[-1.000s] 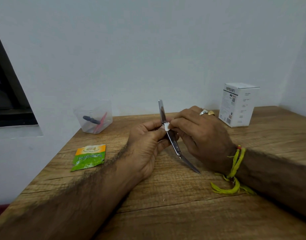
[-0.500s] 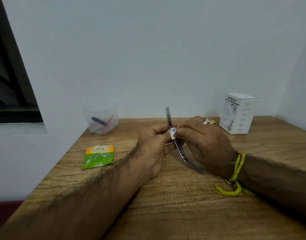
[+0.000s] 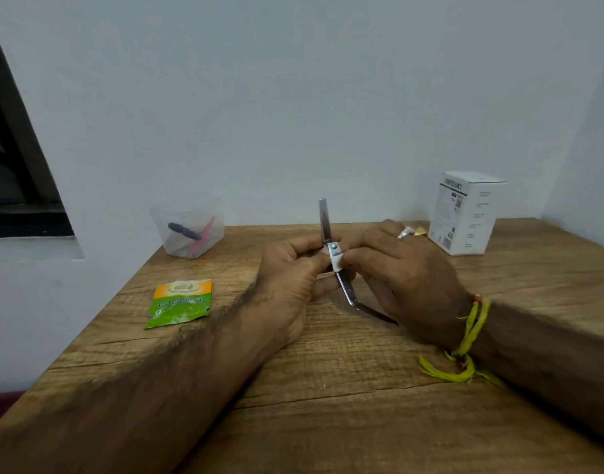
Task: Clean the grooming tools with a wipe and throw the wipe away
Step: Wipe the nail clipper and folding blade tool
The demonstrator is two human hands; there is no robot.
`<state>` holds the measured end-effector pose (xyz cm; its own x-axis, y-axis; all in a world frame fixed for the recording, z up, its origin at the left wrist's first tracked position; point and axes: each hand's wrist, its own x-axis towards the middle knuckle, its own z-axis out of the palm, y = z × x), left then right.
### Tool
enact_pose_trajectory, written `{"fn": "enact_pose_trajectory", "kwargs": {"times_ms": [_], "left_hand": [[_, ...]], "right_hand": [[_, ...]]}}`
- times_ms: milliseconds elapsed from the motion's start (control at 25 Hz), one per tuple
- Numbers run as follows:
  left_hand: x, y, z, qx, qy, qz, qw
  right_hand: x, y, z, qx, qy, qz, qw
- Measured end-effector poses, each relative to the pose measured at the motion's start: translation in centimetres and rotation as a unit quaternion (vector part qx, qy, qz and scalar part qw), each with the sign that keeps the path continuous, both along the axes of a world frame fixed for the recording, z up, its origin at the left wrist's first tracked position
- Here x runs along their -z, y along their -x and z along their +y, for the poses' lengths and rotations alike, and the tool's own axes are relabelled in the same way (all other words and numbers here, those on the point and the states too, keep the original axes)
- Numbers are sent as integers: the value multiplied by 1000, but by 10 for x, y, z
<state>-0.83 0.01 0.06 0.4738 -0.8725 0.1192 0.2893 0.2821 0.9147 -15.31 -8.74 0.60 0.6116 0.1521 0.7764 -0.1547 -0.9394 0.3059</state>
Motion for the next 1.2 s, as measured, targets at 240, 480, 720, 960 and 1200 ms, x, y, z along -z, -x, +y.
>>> {"fn": "enact_pose_trajectory", "kwargs": {"times_ms": [240,480,720,960,1200], "left_hand": [[-2,1,0,-9,0,-13,1000],[-2,2,1,-19,-3,-5,1000],[1,1,0,-43,2,-18,999],[1,1,-1,-56,7,-20,998],[0,1,0,-56,0,-24,998]], "right_hand": [[1,1,-3,18,37,25,999],[1,3,0,17,27,20,999],[0,6,0,20,33,40,998],[1,5,2,23,55,55,997],[2,6,0,1,35,70,997]]}}
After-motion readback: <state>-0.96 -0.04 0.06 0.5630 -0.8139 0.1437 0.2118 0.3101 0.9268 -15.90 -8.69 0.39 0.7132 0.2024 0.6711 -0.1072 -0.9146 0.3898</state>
